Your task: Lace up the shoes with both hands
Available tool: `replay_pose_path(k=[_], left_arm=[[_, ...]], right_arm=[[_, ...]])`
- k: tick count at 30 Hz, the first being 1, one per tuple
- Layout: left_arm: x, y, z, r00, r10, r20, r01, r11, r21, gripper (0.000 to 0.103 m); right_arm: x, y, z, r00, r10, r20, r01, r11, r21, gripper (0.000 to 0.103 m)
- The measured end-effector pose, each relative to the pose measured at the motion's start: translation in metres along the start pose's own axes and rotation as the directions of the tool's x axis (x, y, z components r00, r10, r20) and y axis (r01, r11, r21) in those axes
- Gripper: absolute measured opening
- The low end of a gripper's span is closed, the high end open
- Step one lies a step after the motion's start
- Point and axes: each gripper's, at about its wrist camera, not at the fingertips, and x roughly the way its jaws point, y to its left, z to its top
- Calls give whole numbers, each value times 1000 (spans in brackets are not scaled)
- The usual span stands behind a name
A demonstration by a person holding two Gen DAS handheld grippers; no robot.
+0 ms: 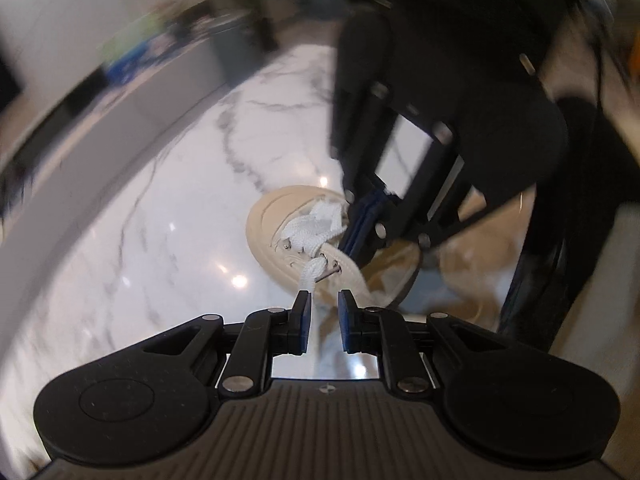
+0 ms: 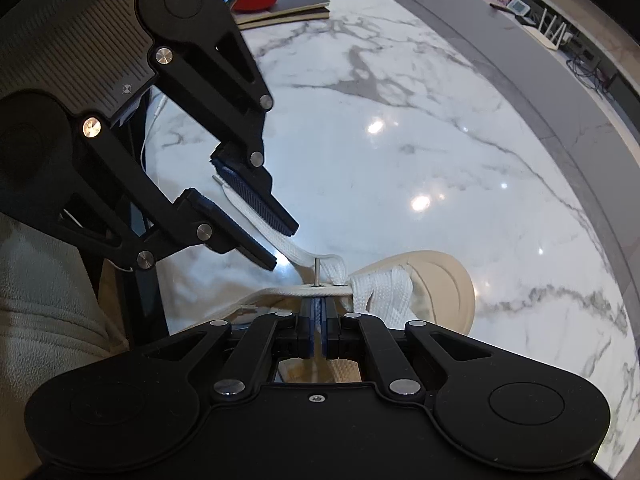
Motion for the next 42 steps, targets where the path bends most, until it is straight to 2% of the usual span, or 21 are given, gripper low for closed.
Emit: replay_pose_path(k=[3, 5, 9, 13, 14, 16, 20, 25, 29, 32, 34, 37, 42], left_arm=[[7, -9, 5, 1000, 13, -18, -10, 987, 159, 14], [11, -12, 6, 1000, 17, -21, -12, 975, 220, 14], [26, -23, 8, 999, 50, -16, -39, 922, 386, 15], [37, -35, 2, 998, 51, -25, -31, 852, 523, 17], [40, -38, 1, 998, 51, -30, -27, 837, 547, 21], [45, -42, -2, 997, 65, -37, -31, 807, 590, 22], [58, -50, -6, 991, 131, -22, -83, 744, 663, 22], [64, -56, -8, 990, 136, -30, -73, 693, 717, 22], [68, -57, -7, 989, 141, -41, -67, 680, 730, 22], [71, -62, -12, 986, 167, -14, -98, 647, 756, 23], [69, -63, -16, 983, 184, -6, -114, 639, 761, 23], [71, -62, -12, 983, 183, -18, -106, 645, 757, 13], [77, -58, -4, 980, 194, -36, -103, 658, 746, 8]], right_arm=[[-1, 1, -2, 1000, -1, 7, 1, 1000, 5, 2], [-2, 1, -3, 1000, 2, 12, -2, 1000, 6, 2], [-3, -1, -6, 1000, 14, 23, -15, 1000, 14, 2], [-3, -5, -7, 999, 28, 37, -29, 999, 28, 2], [-3, -5, -8, 999, 29, 39, -30, 999, 30, 2], [-4, -7, -10, 998, 36, 48, -38, 998, 42, 2], [-5, -7, -12, 997, 43, 66, -46, 997, 57, 2], [-7, -9, -15, 995, 49, 83, -55, 996, 75, 2], [-8, -11, -16, 994, 54, 95, -62, 994, 92, 2], [-8, -11, -18, 993, 53, 103, -64, 992, 105, 3], [-9, -11, -18, 993, 50, 106, -62, 992, 113, 3], [-10, -9, -19, 992, 48, 115, -62, 991, 121, 3], [-10, -7, -17, 993, 37, 116, -53, 989, 137, 3]])
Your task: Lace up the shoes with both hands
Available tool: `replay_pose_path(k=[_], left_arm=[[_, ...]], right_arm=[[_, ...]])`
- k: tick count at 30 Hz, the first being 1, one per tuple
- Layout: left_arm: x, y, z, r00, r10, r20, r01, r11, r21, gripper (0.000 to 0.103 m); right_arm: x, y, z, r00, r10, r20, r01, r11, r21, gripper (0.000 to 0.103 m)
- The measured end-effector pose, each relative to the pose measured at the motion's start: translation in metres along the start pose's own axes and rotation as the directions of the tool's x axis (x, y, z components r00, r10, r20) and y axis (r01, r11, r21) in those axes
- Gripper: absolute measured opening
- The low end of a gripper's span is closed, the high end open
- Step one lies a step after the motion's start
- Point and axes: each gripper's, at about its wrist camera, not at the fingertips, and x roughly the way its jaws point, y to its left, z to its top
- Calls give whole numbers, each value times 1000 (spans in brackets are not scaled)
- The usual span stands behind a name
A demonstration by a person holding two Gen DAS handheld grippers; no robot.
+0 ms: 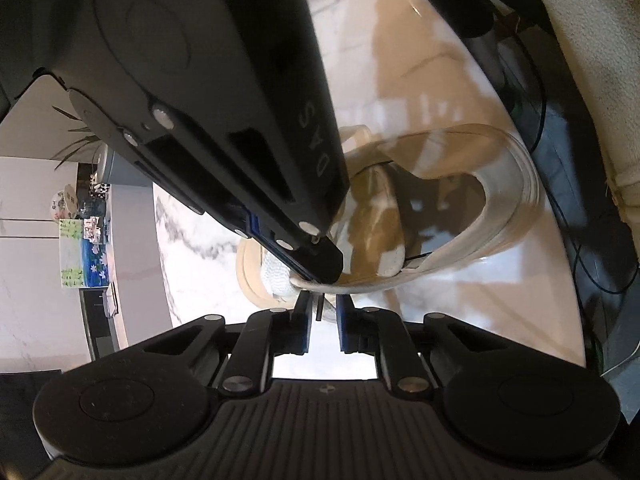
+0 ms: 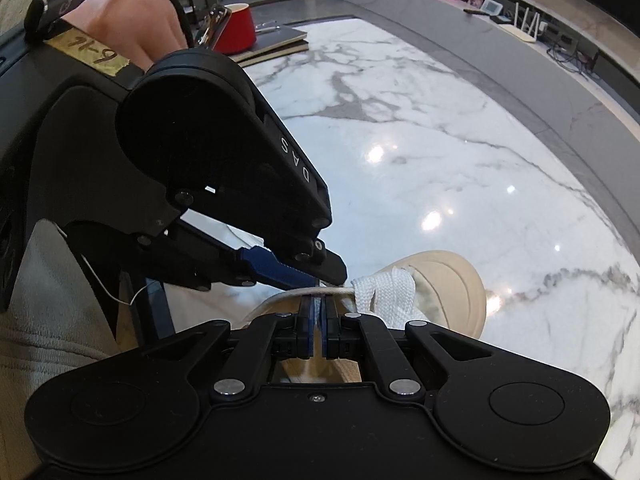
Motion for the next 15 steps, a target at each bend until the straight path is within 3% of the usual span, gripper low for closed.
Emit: replay_pose_path(k=[11, 15], left_arm=[[4, 1, 0, 999, 35, -4, -35, 999, -23, 6], [3, -1, 1, 999, 46, 3, -45, 998, -33, 4]], right_arm=[[-12, 7, -8, 998, -50, 29, 48, 998, 48, 4], [-33, 9, -23, 991, -96, 98, 81, 986, 148, 7]])
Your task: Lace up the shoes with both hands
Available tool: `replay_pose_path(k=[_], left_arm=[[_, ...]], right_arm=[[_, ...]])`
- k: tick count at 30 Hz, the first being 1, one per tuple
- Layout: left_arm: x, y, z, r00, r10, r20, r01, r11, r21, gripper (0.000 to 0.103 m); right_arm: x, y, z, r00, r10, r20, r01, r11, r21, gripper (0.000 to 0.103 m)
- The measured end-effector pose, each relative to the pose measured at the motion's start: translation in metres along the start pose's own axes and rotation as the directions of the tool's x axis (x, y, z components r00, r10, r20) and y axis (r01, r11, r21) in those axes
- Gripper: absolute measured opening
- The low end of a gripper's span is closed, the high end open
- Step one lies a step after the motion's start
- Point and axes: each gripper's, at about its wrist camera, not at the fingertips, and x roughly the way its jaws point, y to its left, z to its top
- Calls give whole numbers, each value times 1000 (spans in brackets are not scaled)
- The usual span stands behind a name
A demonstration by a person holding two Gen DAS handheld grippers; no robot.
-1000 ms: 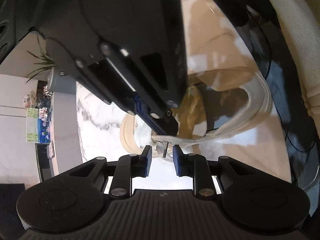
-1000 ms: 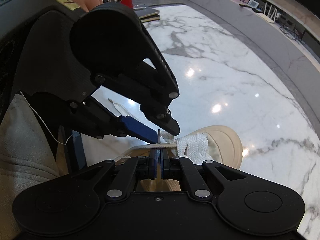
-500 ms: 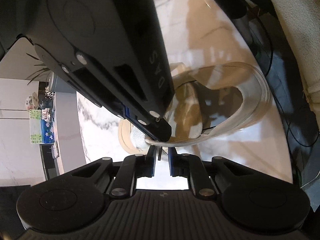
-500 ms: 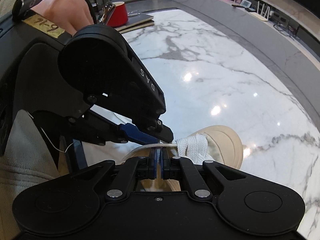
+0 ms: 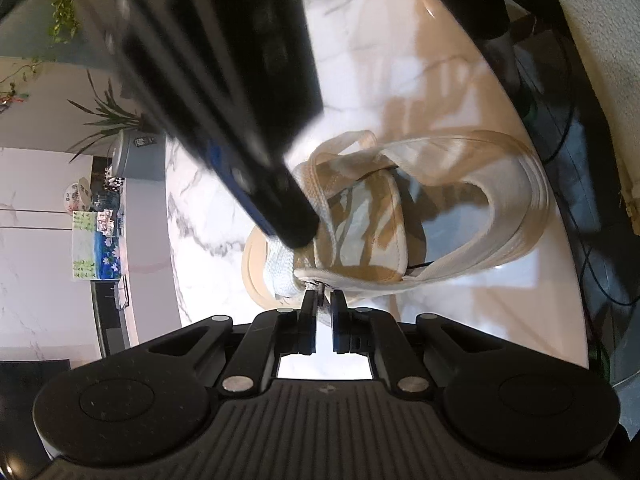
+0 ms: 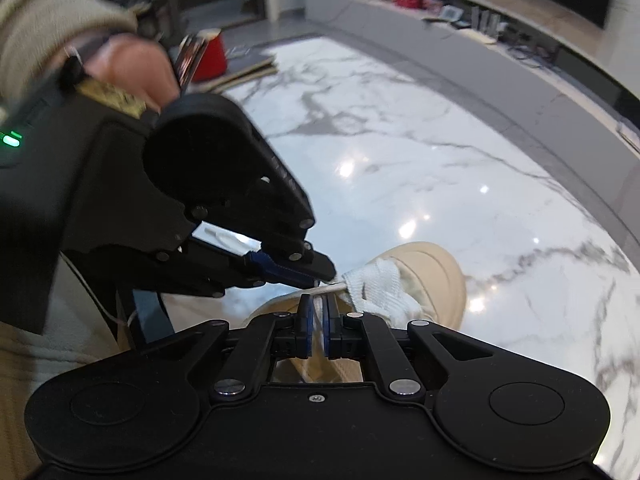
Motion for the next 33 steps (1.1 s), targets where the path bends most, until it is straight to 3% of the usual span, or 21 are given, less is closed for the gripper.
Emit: replay_pose_path(k=[2, 6, 10, 16, 22, 27, 33], left_arm=[[-1, 2, -1, 1000, 0, 7, 0, 1000, -27, 2], [-2, 2, -2, 1000, 8, 25, -7, 999, -51, 2], [-1, 0, -1, 999, 32, 35, -30, 997, -64, 2], [-4, -3, 5, 999, 53, 5, -53, 995, -87, 2], [-18, -2, 4, 999, 34, -5, -35, 982, -183, 2], [-25, 0, 1, 999, 45, -22, -49, 977, -210, 2], [-37, 8, -7, 994, 66, -87, -85, 965, -247, 2]], right_arm=[[-8, -1, -9, 999, -32, 24, 31, 998, 56, 11], [-17, 1, -26, 996, -65, 60, 54, 984, 171, 12], [-27, 4, -49, 990, -97, 107, 60, 951, 304, 12], [-25, 6, -63, 987, -129, 100, 73, 895, 441, 17], [-11, 11, -60, 978, -189, 89, 122, 864, 488, 20], [3, 14, -60, 976, -214, 32, 171, 853, 492, 20], [6, 14, -69, 974, -225, 19, 183, 837, 516, 20]])
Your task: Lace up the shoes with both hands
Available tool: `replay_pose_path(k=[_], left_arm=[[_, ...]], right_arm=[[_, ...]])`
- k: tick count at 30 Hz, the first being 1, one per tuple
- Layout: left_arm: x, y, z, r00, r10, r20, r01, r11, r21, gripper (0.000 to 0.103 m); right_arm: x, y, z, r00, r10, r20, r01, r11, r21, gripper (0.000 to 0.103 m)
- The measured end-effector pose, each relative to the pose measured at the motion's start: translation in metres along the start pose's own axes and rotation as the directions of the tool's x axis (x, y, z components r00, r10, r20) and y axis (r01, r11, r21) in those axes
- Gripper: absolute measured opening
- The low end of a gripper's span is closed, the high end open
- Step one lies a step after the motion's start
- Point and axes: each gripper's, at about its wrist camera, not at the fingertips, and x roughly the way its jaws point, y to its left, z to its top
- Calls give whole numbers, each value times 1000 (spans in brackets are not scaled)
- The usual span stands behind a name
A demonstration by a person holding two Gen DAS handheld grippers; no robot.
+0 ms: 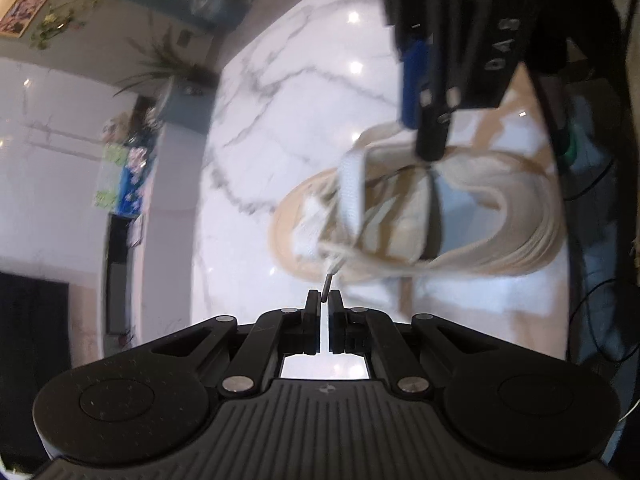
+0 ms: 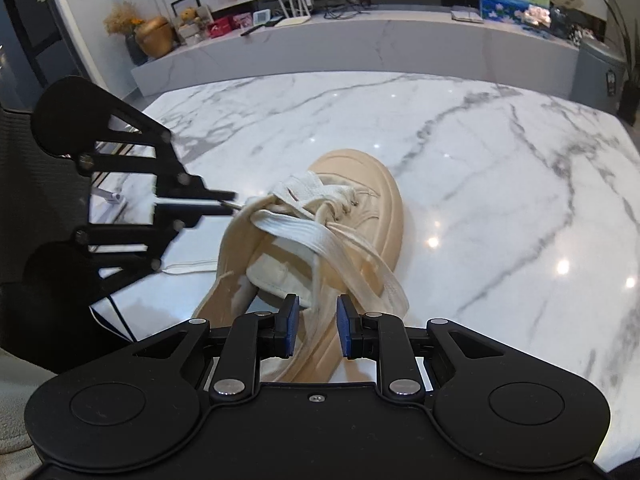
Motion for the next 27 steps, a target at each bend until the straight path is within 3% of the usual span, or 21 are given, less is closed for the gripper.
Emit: replay_pose_path(k=[5, 11, 20, 24, 27], left_arm=[[-9, 19, -11, 998, 41, -51, -43, 998, -40, 2], [-20, 54, -31, 983, 118, -142, -134, 985, -111, 2], [-31, 84, -59, 940, 214, -267, -246, 965, -92, 0], [-36, 88, -65, 938, 202, -281, -241, 964, -110, 0], [-39, 81, -60, 958, 154, -241, -190, 973, -132, 0]], right_arm=[[-2, 1, 0, 1000, 10, 12, -10, 1000, 3, 20], [-7, 0, -1, 999, 18, 30, -19, 1000, 11, 20], [-12, -4, -1, 999, 18, 39, -19, 999, 30, 27], [-12, -2, 3, 999, 25, 46, -25, 999, 19, 27], [-11, -1, 8, 998, 6, 65, -7, 1000, 5, 27]])
